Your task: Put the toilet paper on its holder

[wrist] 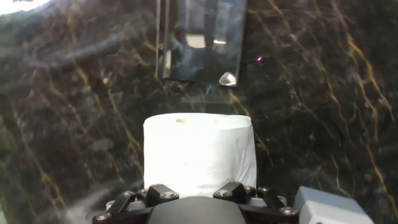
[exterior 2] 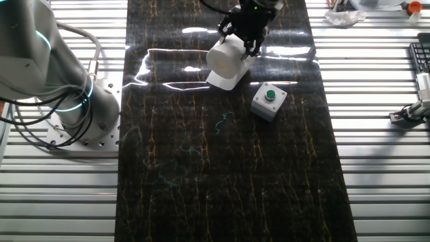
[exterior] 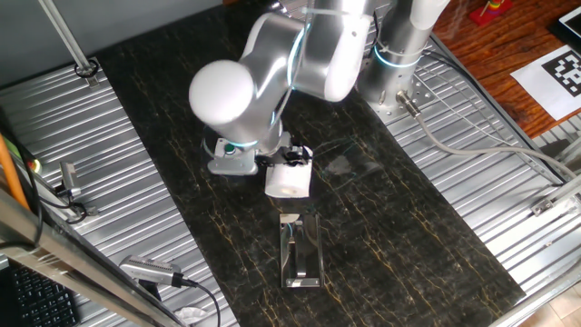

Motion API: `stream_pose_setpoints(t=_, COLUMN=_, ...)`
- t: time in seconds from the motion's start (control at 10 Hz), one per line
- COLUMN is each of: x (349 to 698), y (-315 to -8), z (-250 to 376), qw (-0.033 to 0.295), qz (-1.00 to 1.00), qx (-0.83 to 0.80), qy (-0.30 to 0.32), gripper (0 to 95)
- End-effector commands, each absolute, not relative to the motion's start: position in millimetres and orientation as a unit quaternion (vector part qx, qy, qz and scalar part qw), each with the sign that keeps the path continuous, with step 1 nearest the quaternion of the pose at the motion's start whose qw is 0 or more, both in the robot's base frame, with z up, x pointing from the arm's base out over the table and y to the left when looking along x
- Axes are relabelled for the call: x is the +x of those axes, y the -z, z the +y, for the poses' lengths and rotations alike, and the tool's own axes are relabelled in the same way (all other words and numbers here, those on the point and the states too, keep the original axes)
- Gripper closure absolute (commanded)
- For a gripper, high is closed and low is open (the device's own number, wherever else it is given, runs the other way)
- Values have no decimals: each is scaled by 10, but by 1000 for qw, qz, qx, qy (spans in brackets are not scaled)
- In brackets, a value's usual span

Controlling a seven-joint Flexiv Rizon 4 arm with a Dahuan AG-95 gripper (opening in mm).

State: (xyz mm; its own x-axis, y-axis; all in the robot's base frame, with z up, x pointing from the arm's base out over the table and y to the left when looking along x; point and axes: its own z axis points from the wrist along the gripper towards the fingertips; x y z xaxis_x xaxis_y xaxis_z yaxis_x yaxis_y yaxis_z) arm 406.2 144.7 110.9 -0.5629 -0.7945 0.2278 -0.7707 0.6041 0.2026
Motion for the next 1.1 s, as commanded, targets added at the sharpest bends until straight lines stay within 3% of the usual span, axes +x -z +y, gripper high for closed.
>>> stream_pose_setpoints(t=0.1, x=4069, y=-1110, z=1451, qw=146, qz=-872, qx=466, qy=35, gripper=950)
stream_pose_setpoints(t=1.1, x=4069, y=-1110, z=1451, qw=145, qz=-858, qx=491, qy=28, gripper=950)
